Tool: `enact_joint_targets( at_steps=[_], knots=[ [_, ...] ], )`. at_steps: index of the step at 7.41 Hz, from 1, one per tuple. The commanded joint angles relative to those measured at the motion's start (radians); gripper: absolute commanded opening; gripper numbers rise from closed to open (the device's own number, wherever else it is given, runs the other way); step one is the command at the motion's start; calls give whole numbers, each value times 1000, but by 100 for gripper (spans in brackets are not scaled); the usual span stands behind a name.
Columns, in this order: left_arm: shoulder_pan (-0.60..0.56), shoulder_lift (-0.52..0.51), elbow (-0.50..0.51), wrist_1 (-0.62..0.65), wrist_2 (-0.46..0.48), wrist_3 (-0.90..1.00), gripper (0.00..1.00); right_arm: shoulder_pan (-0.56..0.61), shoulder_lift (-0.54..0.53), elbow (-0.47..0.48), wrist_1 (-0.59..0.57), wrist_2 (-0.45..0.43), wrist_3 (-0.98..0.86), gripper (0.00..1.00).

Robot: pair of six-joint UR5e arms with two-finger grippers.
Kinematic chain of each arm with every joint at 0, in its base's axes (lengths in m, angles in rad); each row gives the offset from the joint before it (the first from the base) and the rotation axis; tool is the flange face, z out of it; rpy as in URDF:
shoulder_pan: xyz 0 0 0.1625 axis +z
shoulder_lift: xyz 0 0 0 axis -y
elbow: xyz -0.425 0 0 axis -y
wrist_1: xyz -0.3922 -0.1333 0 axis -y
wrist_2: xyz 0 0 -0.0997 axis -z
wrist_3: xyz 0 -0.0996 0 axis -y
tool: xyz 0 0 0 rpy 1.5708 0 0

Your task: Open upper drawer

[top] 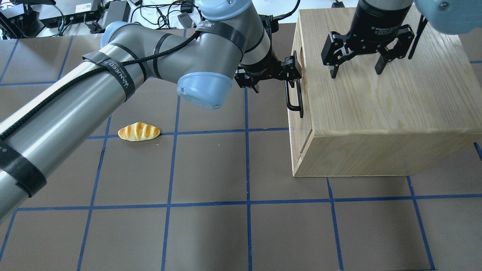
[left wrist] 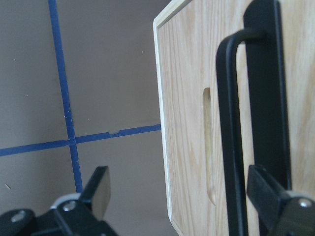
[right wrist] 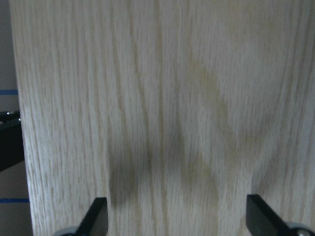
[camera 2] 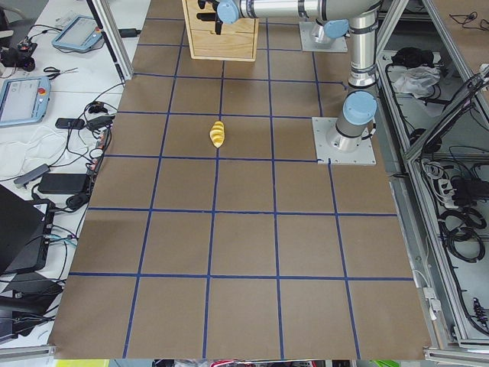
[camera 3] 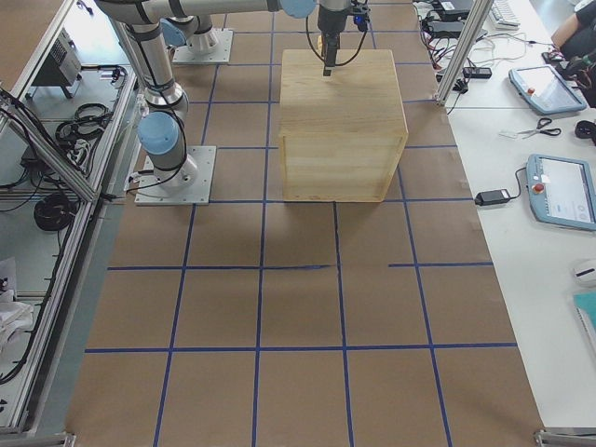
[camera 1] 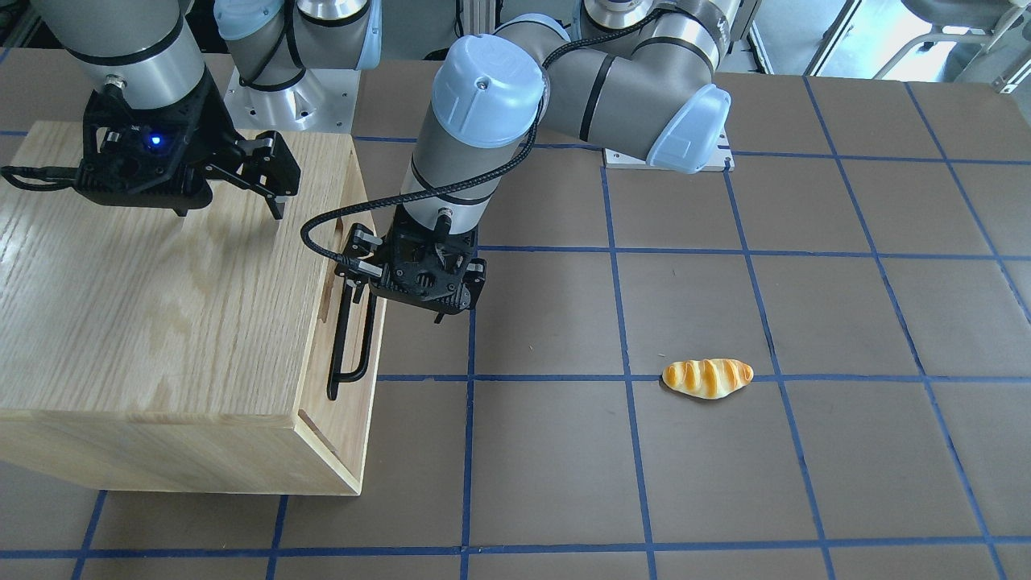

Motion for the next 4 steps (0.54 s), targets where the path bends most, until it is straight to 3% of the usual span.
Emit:
enact_joint_targets(
  at_steps=[1, 4],
  knots=[
    [-2, -6, 1, 1, -9, -1, 100, 0, 0, 0, 0, 0, -1, 100],
    [-2, -15, 1, 1, -4, 7, 100, -1, 0, 1, 0, 0, 0, 100]
  ],
)
